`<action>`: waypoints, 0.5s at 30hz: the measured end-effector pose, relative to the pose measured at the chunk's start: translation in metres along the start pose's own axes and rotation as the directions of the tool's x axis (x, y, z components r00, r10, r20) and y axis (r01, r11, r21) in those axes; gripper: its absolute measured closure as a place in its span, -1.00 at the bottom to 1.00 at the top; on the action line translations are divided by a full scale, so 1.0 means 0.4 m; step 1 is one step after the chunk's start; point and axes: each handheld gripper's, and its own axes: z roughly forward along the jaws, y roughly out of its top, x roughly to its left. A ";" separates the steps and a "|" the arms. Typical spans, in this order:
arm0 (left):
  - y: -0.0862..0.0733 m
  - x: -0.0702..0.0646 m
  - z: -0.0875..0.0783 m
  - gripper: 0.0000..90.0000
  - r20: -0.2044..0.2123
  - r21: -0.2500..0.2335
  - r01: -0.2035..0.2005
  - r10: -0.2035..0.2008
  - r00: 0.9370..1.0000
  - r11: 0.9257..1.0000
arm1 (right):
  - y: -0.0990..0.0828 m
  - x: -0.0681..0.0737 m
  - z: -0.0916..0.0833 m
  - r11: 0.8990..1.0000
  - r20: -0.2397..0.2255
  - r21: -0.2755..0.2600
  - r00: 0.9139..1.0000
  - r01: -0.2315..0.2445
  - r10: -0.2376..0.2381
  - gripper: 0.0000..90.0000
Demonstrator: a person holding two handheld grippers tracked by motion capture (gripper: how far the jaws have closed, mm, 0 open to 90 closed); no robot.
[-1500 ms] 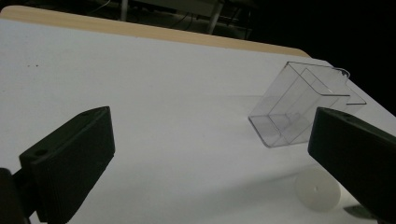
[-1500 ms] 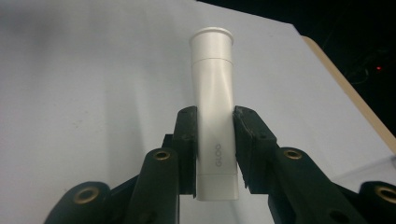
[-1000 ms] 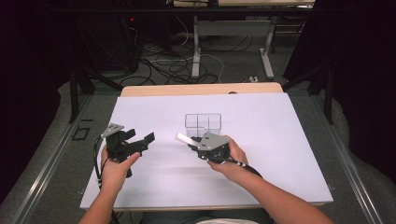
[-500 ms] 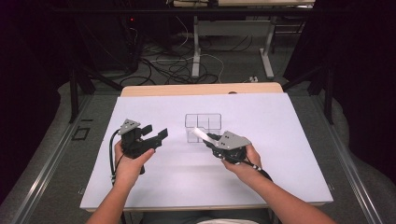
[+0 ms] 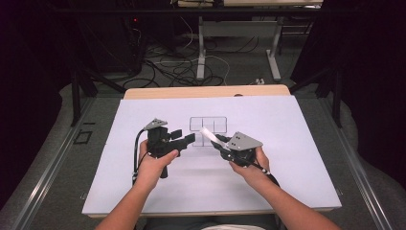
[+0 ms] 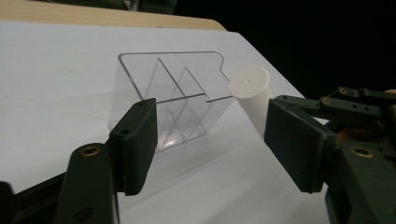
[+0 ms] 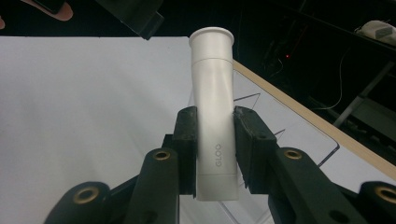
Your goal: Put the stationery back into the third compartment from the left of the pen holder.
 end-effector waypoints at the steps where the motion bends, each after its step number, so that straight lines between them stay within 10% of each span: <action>1: 0.001 -0.002 0.004 -0.17 0.015 0.003 0.011 -0.011 1.000 1.000 | 0.000 0.000 0.000 1.000 0.000 0.001 1.000 0.000 0.000 0.57; 15: 0.001 -0.011 0.066 0.08 0.101 0.067 0.168 -0.174 0.980 0.984 | 0.002 0.012 0.005 1.000 -0.019 -0.005 1.000 -0.012 0.012 0.57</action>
